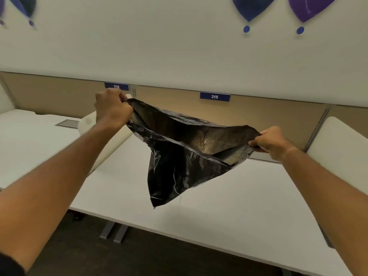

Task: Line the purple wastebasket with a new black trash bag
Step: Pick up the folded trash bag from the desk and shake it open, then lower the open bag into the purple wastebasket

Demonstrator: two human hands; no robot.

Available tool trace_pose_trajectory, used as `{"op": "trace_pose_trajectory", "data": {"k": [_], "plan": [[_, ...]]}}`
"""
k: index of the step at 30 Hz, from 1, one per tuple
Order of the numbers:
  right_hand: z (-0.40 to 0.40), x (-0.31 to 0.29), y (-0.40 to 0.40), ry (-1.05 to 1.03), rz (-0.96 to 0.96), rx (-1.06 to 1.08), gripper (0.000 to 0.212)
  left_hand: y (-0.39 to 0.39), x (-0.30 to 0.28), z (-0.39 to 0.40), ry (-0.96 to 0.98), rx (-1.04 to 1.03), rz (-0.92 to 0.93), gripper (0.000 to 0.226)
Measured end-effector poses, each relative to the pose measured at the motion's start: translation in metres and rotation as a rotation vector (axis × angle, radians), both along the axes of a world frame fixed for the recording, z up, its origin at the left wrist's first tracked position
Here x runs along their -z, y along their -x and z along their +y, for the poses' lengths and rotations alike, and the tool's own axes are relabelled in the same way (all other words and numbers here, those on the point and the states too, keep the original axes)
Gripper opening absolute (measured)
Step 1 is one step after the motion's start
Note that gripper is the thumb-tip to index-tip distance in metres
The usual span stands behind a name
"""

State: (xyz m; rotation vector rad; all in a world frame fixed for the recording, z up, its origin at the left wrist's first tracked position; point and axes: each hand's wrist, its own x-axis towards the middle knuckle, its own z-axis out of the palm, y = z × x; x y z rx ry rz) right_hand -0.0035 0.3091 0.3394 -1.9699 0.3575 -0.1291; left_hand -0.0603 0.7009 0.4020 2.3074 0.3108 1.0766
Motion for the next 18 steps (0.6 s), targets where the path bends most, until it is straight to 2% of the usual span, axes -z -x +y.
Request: {"op": "trace_pose_trajectory", "data": {"k": [3, 6, 8, 11, 15, 18], "plan": [[0.005, 0.006, 0.005, -0.036, 0.010, 0.015, 0.008, 0.010, 0.004, 0.001, 0.012, -0.004, 0.053, 0.023], [0.026, 0.011, 0.023, -0.158, 0.022, -0.043, 0.008, 0.042, 0.012, 0.020, 0.056, -0.099, 0.070, 0.024], [0.040, 0.025, 0.034, -0.155, 0.063, -0.113, 0.004, 0.065, 0.023, 0.026, 0.092, -0.153, 0.083, 0.023], [0.061, 0.053, 0.050, -0.171, 0.083, -0.196, 0.019, 0.097, 0.049, 0.024, 0.092, -0.189, 0.140, 0.022], [0.092, 0.095, 0.069, -0.167, 0.136, -0.288, 0.011, 0.140, 0.094, 0.030, 0.124, -0.227, 0.240, 0.022], [0.112, 0.127, 0.084, -0.124, 0.200, -0.351, 0.016, 0.171, 0.130, 0.045, 0.161, -0.275, 0.315, 0.024]]}}
